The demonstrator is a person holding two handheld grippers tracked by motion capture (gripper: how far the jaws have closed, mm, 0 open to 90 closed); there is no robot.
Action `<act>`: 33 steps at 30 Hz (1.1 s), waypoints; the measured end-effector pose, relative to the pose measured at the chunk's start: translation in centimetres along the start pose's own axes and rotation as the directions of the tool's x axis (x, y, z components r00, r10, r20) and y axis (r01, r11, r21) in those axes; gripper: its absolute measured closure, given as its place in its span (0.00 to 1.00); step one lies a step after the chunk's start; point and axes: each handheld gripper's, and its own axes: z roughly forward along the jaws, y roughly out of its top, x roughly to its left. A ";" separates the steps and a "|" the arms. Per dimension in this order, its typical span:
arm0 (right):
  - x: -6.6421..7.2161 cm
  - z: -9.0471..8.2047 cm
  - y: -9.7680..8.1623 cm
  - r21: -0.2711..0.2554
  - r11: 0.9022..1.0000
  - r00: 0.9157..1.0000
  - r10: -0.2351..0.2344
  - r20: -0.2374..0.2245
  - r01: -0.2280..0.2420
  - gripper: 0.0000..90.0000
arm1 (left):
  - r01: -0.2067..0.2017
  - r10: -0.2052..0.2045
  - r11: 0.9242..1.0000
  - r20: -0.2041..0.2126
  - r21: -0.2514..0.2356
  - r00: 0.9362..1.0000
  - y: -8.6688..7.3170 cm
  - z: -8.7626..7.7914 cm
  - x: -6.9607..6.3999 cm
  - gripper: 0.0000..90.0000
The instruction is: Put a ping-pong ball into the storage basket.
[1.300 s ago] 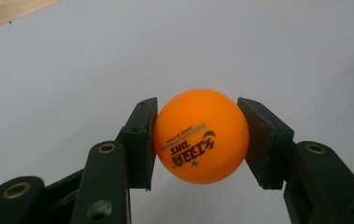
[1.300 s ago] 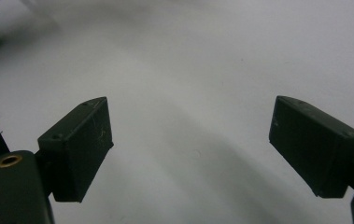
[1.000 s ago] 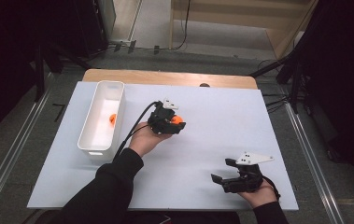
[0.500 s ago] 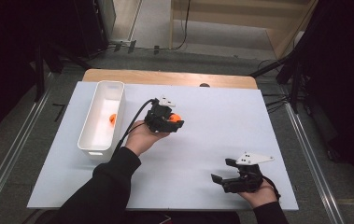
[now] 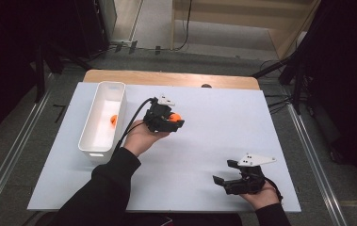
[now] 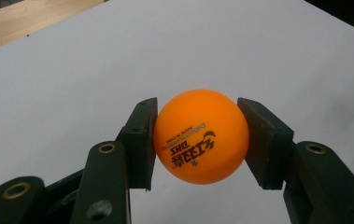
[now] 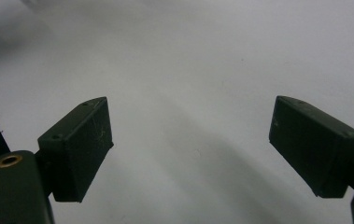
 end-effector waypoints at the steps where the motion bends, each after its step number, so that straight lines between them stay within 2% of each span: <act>1: 0.0 0.0 0.0 -0.001 1.000 1.000 -0.002 0.002 0.002 0.13 | 0.000 0.000 1.000 -0.002 -0.003 1.000 0.0 0.0 0.0 0.56; 33: 0.1 0.3 0.3 0.001 1.000 1.000 -0.006 -0.005 0.006 0.13 | 0.040 -0.040 0.999 0.008 -0.005 0.999 0.7 -2.8 1.2 0.56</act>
